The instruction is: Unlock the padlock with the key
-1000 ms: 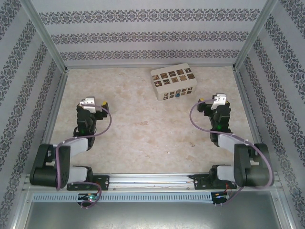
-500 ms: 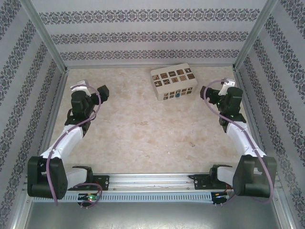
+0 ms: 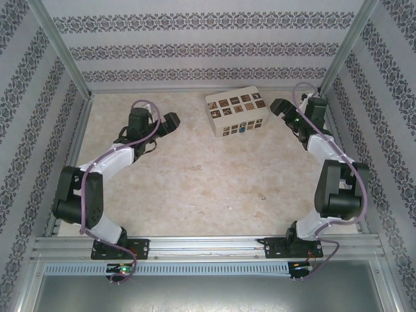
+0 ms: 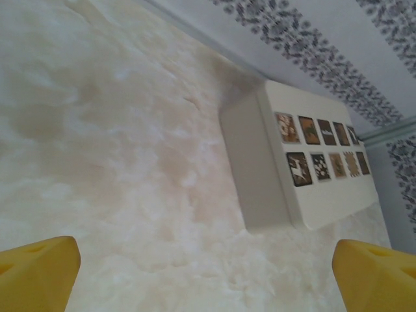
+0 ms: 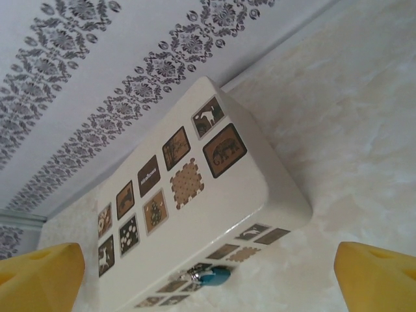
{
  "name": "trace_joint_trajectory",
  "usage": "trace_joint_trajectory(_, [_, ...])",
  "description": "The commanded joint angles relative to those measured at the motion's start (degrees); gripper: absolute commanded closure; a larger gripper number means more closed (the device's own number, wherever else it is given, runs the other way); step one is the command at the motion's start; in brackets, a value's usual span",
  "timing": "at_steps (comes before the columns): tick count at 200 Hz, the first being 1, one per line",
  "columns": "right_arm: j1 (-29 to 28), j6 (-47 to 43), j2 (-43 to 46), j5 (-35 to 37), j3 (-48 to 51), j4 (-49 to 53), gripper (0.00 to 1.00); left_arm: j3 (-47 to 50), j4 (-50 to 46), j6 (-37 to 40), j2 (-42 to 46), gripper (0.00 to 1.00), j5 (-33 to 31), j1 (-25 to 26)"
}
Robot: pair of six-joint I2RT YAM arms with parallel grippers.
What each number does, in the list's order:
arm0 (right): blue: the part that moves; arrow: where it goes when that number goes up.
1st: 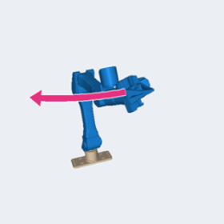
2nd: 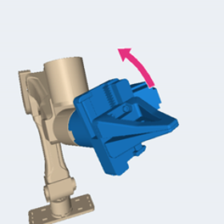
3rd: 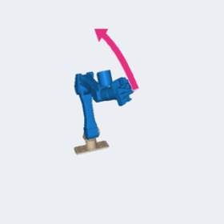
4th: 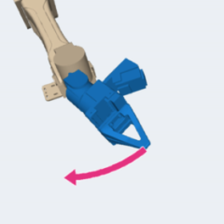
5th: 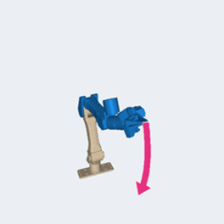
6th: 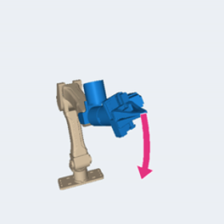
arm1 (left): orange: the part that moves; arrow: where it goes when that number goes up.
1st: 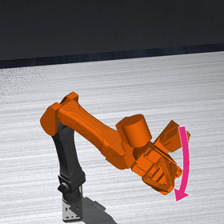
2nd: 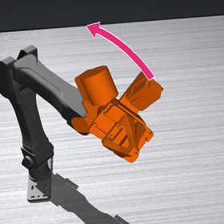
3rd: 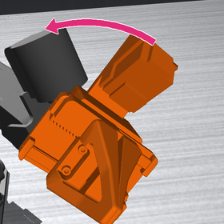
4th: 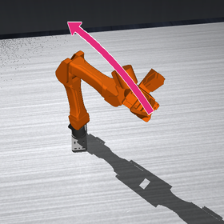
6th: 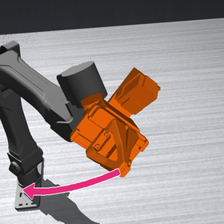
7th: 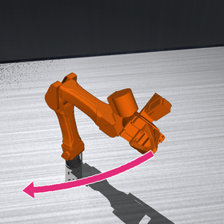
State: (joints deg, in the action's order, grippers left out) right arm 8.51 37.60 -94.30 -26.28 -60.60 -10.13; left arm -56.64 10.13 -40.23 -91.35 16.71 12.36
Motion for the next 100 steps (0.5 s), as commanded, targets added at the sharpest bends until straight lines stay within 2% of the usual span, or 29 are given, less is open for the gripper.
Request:
trace_joint_trajectory(1, [0.0,5.2,-3.6,-1.0,-3.5,-3.0,0.02,-4.2,0.9,-3.0,-4.0,0.00,2.3,2.6])
trace_joint_trajectory(100, [-3.6,8.1,-18.1,-0.3,-16.6,-0.4,0.01,-21.3,1.2,-8.1,-23.5,0.00,9.1,7.9])
